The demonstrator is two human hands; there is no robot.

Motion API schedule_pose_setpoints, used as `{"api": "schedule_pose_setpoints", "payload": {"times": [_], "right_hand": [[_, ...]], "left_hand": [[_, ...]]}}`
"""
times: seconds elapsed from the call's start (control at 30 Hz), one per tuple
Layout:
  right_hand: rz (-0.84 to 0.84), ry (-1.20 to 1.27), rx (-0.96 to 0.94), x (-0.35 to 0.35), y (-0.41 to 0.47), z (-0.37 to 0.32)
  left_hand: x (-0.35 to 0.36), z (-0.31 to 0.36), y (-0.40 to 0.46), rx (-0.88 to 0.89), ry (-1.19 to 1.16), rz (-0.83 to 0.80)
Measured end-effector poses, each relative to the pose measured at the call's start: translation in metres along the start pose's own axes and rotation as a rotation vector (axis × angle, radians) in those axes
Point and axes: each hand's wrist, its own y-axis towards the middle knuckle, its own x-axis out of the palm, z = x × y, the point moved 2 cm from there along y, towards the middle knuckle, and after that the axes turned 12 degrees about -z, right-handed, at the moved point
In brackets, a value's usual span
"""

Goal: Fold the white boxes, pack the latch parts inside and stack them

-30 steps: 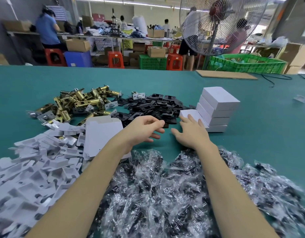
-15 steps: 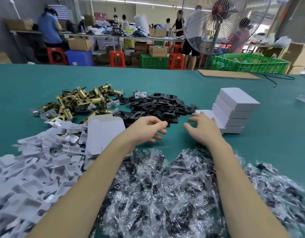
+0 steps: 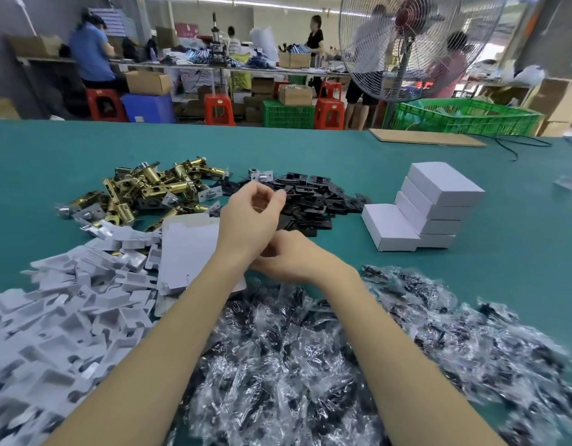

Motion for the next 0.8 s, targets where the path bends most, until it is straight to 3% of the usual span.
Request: {"api": "schedule_pose_setpoints", "payload": {"times": [0.13,0.27,0.43,0.53,0.63,0.73,0.8], "right_hand": [[-0.043,-0.015,0.029,0.009,0.005,-0.007],[-0.021,0.154,0.001,0.007,0.002,-0.004],[0.026,0.346,0.112,-0.013,-0.004,0.015],[0.146,0.502,0.195,-0.033,-0.015,0.029],[0.252,0.686,0.153,-0.058,-0.034,0.044],[0.143,0.724,0.057,-0.072,-0.051,0.053],[0.093,0.619,0.013,-0.074,-0.054,0.049]], "left_hand": [[-0.004,0.000,0.002,-0.003,-0.037,0.004],[-0.004,0.001,0.001,-0.017,-0.053,-0.002],[-0.004,0.001,0.000,-0.028,-0.059,0.003],[-0.004,0.001,-0.002,0.019,-0.034,0.038],[-0.005,-0.002,-0.001,0.015,-0.002,0.060],[-0.002,-0.003,0.000,-0.071,-0.069,-0.049],[0.004,0.001,-0.004,-0.069,-0.132,-0.129]]}}
